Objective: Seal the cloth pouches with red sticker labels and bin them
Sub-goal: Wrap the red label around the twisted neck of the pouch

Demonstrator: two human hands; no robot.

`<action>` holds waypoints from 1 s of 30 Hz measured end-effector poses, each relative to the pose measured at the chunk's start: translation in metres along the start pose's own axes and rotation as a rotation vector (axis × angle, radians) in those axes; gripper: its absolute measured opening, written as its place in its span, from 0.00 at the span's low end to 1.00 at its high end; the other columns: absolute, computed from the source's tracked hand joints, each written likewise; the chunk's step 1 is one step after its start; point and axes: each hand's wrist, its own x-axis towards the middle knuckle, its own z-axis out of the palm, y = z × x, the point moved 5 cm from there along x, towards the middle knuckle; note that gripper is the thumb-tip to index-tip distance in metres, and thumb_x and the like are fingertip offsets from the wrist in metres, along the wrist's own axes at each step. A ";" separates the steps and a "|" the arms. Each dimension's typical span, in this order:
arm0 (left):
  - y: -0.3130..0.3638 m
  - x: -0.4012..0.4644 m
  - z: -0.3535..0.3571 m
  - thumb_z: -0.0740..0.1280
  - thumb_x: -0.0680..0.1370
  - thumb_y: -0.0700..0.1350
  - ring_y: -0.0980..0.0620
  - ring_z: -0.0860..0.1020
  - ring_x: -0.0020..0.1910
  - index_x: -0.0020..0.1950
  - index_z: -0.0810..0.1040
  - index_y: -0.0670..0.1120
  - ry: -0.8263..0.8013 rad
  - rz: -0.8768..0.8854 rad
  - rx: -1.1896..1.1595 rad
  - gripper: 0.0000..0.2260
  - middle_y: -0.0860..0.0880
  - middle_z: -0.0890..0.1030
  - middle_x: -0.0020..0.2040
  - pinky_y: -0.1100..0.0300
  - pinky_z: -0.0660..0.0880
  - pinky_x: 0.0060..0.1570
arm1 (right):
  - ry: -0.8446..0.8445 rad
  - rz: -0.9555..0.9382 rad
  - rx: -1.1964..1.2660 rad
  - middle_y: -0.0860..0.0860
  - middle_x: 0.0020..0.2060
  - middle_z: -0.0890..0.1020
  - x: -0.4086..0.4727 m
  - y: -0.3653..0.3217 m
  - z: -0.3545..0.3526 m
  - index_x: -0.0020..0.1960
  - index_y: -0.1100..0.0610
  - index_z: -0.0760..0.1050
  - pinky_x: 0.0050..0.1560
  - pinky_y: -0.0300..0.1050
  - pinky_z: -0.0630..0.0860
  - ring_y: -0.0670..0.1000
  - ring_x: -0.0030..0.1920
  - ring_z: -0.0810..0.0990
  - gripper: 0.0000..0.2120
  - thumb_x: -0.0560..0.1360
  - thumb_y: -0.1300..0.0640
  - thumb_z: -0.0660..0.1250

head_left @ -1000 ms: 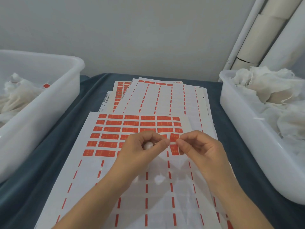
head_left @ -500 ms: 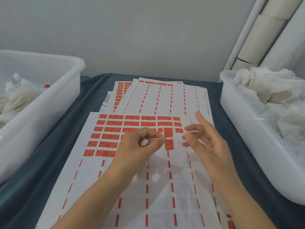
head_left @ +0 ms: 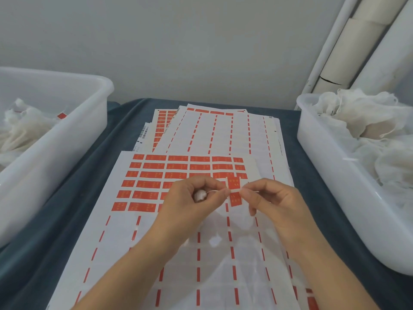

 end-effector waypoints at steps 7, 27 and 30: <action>0.010 -0.001 -0.001 0.65 0.66 0.59 0.67 0.77 0.44 0.45 0.74 0.67 -0.022 0.128 0.127 0.09 0.64 0.80 0.36 0.82 0.69 0.39 | 0.075 0.084 0.049 0.43 0.30 0.82 0.001 0.007 -0.008 0.42 0.52 0.80 0.31 0.22 0.70 0.45 0.34 0.80 0.07 0.67 0.49 0.69; 0.026 -0.014 0.002 0.66 0.68 0.49 0.59 0.66 0.32 0.54 0.75 0.55 0.123 0.530 0.396 0.15 0.61 0.66 0.32 0.73 0.66 0.31 | 0.137 -0.343 -0.354 0.35 0.35 0.80 -0.010 -0.023 -0.009 0.39 0.47 0.78 0.43 0.23 0.72 0.36 0.45 0.78 0.05 0.66 0.48 0.68; 0.023 -0.013 0.002 0.66 0.67 0.52 0.61 0.68 0.35 0.51 0.75 0.60 0.083 0.426 0.321 0.13 0.60 0.68 0.29 0.74 0.65 0.30 | 0.179 -0.477 -0.469 0.35 0.40 0.77 -0.014 -0.029 -0.010 0.42 0.50 0.77 0.45 0.22 0.71 0.37 0.47 0.77 0.07 0.68 0.47 0.68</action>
